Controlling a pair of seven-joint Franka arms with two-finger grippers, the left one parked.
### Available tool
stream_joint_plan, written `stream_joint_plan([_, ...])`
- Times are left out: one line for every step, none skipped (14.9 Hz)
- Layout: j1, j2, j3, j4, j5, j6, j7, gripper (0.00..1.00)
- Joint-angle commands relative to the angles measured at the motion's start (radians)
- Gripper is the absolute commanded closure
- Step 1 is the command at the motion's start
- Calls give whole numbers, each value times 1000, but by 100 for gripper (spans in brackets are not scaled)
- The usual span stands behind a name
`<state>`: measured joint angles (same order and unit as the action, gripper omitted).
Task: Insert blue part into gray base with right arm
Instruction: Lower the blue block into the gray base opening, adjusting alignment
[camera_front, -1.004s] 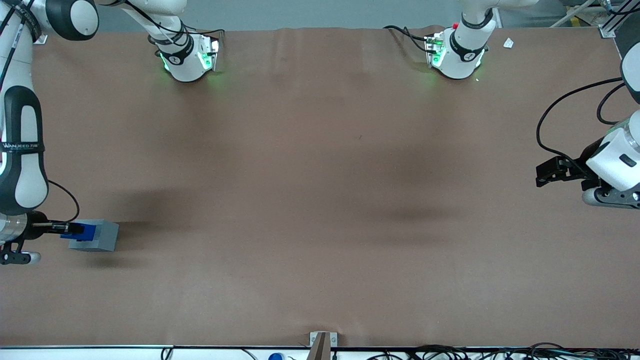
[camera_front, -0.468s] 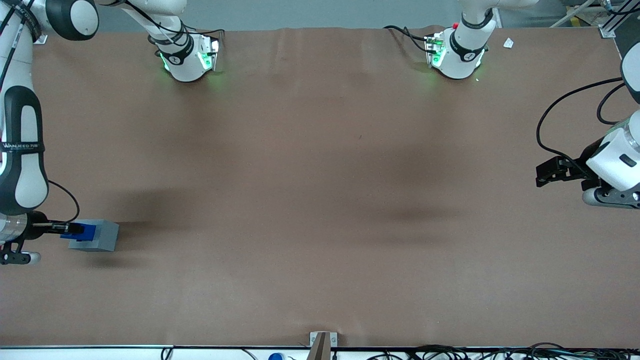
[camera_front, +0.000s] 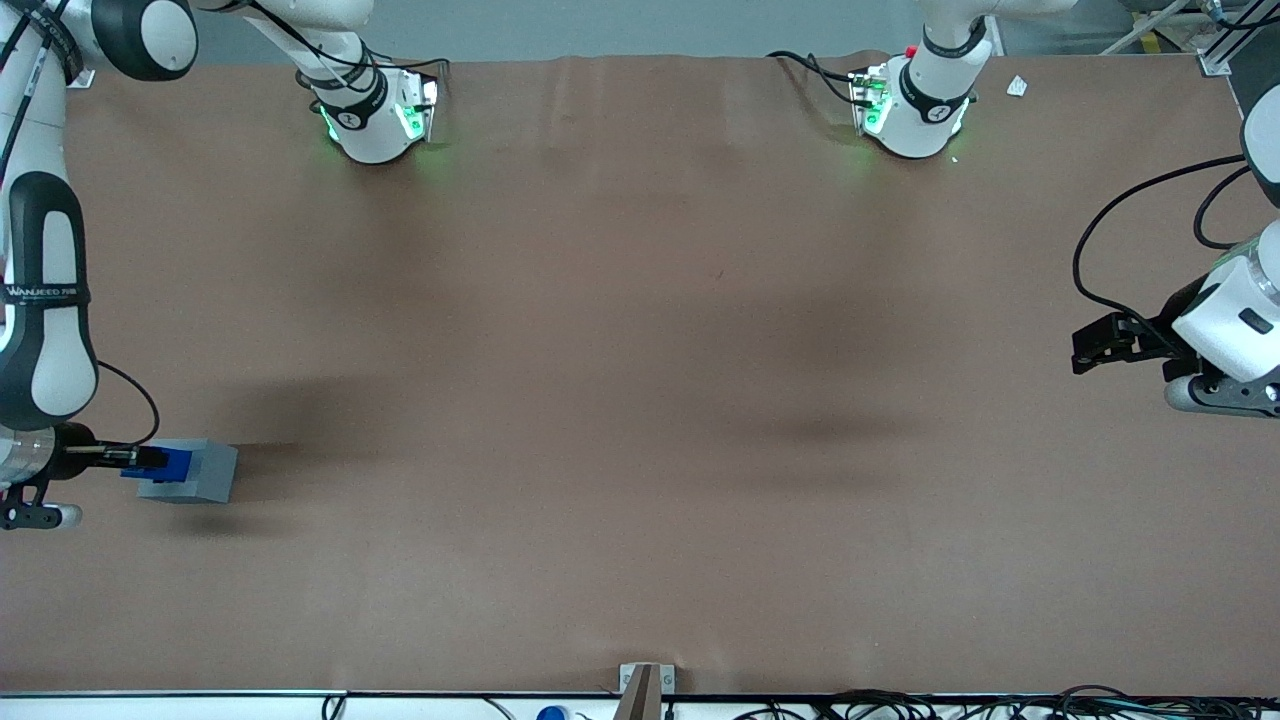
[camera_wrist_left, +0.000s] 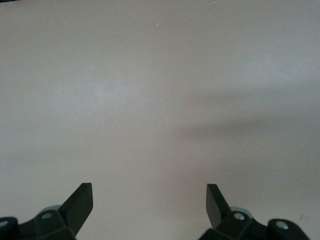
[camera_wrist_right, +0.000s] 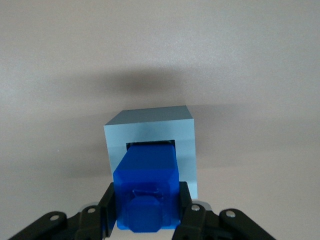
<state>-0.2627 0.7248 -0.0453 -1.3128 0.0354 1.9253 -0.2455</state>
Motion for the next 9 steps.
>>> stream_joint_plan([-13,42,12,-37,-8,73,-26,100])
stream_joint_plan([-12,44,12,-36,-8,86,-25,100])
stream_joint_plan([-12,44,12,-37,-8,99,-25,100])
stream_joint_plan([-12,44,12,-37,-8,115,-25,100])
stream_joint_plan([-12,45,12,-37,-8,119,-25,100])
stream_joint_plan([-12,44,12,-36,-9,119,-25,100])
stream_joint_plan([-12,44,12,-36,-9,119,-23,100])
stream_joint_plan([-12,44,12,-36,-9,118,-23,100])
stream_joint_plan([-12,44,12,-34,-9,118,-21,100])
